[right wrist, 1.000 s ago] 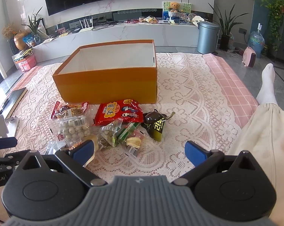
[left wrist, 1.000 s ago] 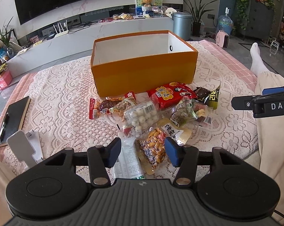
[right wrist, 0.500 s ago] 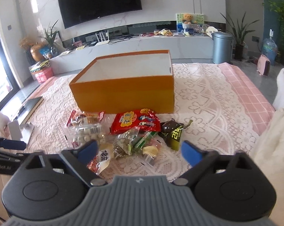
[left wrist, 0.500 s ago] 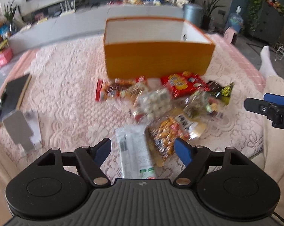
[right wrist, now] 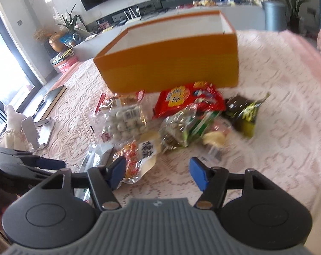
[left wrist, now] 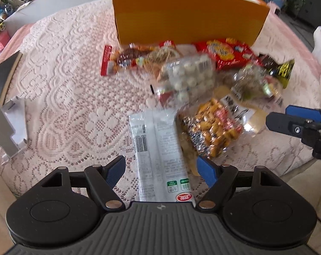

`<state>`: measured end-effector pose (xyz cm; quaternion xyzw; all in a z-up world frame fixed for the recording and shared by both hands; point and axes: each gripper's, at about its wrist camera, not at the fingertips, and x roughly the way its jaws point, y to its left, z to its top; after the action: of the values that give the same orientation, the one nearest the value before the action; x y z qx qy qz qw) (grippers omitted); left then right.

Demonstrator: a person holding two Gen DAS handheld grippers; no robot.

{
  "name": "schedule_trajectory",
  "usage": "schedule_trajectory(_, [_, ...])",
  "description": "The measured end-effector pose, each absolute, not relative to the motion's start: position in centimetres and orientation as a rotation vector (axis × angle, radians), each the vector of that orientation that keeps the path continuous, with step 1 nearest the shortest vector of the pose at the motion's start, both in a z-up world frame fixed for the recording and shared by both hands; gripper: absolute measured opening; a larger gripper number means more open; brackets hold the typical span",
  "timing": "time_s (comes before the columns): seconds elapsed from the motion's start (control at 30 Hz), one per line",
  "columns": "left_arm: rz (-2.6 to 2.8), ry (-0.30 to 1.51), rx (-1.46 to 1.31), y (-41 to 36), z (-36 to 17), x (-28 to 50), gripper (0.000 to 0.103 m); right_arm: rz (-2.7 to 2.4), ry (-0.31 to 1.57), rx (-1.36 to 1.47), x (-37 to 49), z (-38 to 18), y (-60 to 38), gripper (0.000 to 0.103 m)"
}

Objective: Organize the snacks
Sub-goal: 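Lower left gripper to white long packet while right gripper lowers to yellow-tagged snack bag, then close left gripper on white packet while right gripper closes on yellow-tagged snack bag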

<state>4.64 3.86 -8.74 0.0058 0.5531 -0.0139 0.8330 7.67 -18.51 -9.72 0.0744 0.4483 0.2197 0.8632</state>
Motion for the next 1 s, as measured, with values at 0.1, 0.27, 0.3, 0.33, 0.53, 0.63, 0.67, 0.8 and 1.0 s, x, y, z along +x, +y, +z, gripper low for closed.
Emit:
schedule_trajectory(0.1, [-0.027,1.191,0.042,3.6,-9.7,5.0,0.089,0.471,0.977,0.197,8.3,-10.8,-18.2,0.061])
schedule_trajectory(0.27, [-0.025,1.201,0.045,3.7,-10.8,5.4,0.089,0.491,1.045,0.261,9.6,-12.6,-17.5,0.061])
schedule_trajectory(0.3, [-0.029,1.202,0.041,3.8,-10.9,5.4,0.089,0.495,1.053,0.271,9.7,-12.9,-17.3,0.061])
schedule_trajectory(0.33, [-0.031,1.204,0.037,3.9,-11.0,5.5,0.089,0.500,1.061,0.277,9.9,-13.1,-17.1,0.061])
schedule_trajectory(0.53, [-0.045,1.193,0.026,4.1,-11.0,5.7,0.081,0.538,1.086,0.279,10.7,-14.4,-15.5,0.059])
schedule_trajectory(0.63, [-0.061,1.188,0.021,4.1,-10.9,5.7,0.073,0.558,1.100,0.273,10.8,-14.8,-14.6,0.051])
schedule_trajectory(0.67, [-0.067,1.186,0.018,4.1,-10.9,5.7,0.071,0.564,1.101,0.275,10.8,-15.0,-14.4,0.051])
schedule_trajectory(0.8, [-0.067,1.175,0.011,4.2,-10.8,5.6,0.062,0.585,1.094,0.282,10.9,-15.2,-13.9,0.034])
schedule_trajectory(1.0, [-0.057,1.165,-0.003,4.2,-10.7,5.5,0.059,0.605,1.075,0.266,10.6,-14.9,-13.4,0.028])
